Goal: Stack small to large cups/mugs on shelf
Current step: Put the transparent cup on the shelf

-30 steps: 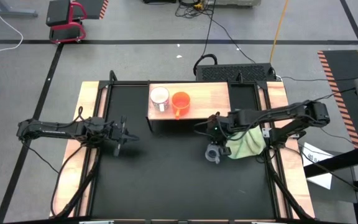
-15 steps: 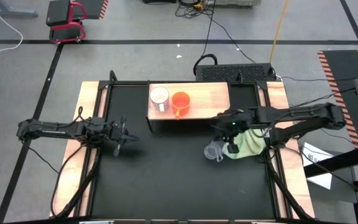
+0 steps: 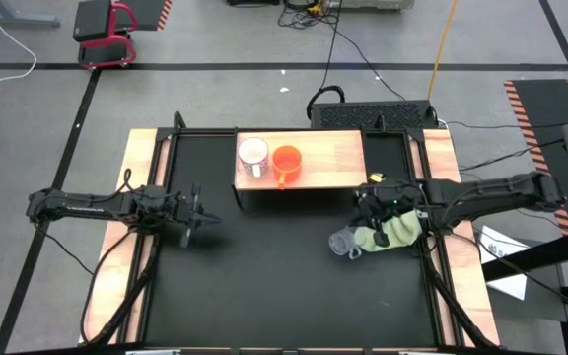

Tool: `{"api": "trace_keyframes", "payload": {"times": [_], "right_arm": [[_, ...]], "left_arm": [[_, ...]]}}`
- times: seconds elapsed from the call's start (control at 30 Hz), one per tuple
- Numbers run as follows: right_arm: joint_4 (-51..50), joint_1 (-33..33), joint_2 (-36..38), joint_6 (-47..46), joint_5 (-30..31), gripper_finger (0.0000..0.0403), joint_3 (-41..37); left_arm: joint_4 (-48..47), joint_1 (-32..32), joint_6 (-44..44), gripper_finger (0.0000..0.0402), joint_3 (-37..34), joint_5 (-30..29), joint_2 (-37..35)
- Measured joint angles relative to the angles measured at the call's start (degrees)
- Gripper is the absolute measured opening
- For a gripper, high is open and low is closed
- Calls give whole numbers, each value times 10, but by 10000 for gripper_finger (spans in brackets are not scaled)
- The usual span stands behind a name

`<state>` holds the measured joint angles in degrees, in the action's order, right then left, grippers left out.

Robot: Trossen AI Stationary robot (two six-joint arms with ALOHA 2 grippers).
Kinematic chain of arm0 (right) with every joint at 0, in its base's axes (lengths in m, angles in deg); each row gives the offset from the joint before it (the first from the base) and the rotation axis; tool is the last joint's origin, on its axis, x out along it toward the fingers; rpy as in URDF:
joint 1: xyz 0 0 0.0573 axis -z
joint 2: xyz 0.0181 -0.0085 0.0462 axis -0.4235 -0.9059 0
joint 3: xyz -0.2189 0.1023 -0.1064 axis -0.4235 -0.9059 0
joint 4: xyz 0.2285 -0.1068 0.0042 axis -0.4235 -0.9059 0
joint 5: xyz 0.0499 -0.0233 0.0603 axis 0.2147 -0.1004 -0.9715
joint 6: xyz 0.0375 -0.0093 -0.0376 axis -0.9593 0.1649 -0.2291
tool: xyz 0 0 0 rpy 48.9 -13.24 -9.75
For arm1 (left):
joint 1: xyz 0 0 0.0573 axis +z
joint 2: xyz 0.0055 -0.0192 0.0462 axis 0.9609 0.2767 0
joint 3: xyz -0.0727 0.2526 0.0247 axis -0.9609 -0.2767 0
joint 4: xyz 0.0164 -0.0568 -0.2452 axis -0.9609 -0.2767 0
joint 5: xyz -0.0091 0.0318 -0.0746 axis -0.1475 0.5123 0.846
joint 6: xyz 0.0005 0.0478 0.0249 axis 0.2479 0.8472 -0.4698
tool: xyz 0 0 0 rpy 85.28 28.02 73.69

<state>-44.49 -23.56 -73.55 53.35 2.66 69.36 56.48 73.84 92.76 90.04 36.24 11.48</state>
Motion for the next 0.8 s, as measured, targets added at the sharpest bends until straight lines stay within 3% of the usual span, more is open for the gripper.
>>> {"api": "trace_keyframes", "payload": {"times": [0.53,0.8], "right_arm": [[127,-2,36,-30,-1,0,-117],[158,-5,36,-15,-1,0,-106]], "left_arm": [[-2,0,-2,33,0,0,0],[-4,0,-2,33,0,-1,0]]}}
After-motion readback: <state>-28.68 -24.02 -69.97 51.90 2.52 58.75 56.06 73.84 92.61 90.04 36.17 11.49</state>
